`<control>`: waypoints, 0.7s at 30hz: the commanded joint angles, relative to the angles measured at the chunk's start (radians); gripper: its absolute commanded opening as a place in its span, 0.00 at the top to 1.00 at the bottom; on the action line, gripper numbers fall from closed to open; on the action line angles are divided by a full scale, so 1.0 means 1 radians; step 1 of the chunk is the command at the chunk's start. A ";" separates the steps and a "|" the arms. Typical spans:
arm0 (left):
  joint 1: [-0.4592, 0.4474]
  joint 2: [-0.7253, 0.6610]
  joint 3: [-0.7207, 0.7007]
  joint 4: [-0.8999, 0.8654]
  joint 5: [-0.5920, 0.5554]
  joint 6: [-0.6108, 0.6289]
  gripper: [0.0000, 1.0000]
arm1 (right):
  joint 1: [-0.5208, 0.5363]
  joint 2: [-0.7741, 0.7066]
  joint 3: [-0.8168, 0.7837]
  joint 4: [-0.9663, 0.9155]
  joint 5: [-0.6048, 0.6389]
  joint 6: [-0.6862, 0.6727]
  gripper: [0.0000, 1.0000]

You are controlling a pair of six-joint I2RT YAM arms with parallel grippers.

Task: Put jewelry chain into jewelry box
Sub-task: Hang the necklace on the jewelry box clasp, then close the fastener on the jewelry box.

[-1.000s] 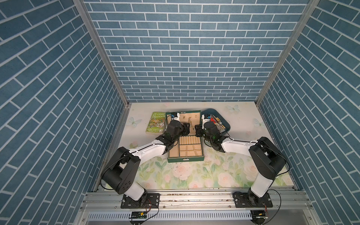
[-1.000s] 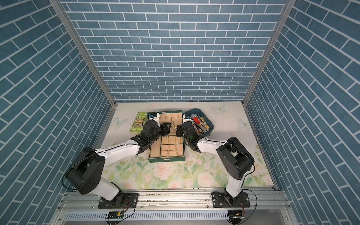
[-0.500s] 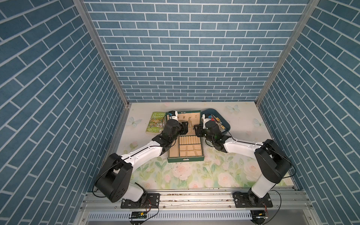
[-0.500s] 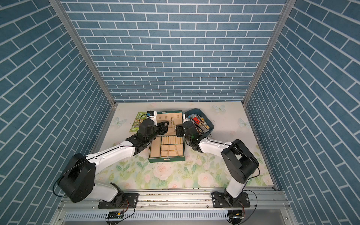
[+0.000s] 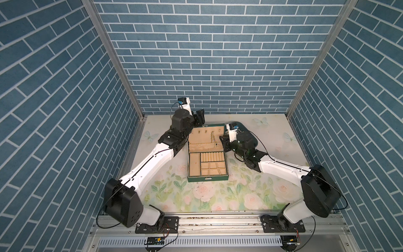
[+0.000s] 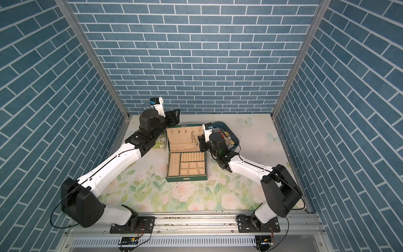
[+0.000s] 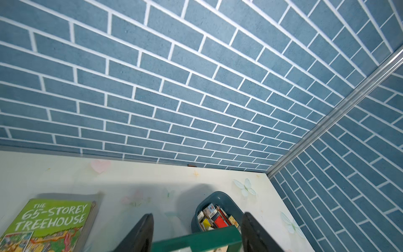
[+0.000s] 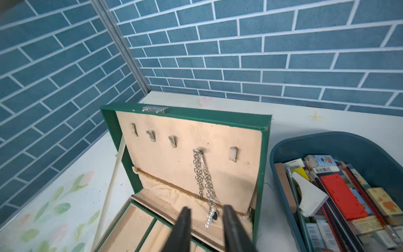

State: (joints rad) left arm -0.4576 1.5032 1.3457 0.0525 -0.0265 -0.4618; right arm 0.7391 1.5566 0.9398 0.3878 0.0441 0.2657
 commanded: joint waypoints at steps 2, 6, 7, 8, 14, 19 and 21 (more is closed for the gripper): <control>0.026 0.168 0.184 -0.136 0.187 0.051 0.38 | -0.004 0.063 0.054 -0.007 -0.007 -0.171 1.00; 0.040 0.297 0.321 -0.215 0.288 0.096 0.41 | -0.004 0.095 0.049 0.035 -0.061 -0.243 0.96; 0.045 0.316 0.340 -0.225 0.306 0.101 0.41 | -0.004 0.103 0.055 0.038 -0.069 -0.254 0.95; 0.051 0.332 0.351 -0.228 0.321 0.101 0.41 | -0.005 0.107 0.056 0.045 -0.071 -0.255 0.94; 0.090 0.375 0.361 -0.191 0.382 0.065 0.41 | -0.024 0.144 0.065 0.111 -0.087 -0.234 0.93; 0.100 0.409 0.394 -0.214 0.392 0.065 0.41 | -0.027 0.176 0.077 0.176 -0.086 -0.198 0.93; 0.103 0.428 0.420 -0.233 0.400 0.067 0.41 | -0.029 0.197 0.098 0.182 -0.095 -0.190 0.93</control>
State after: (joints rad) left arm -0.3584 1.9060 1.7184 -0.1589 0.3408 -0.3962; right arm 0.7139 1.7252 0.9916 0.5060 -0.0315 0.0555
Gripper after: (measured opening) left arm 0.590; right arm 0.076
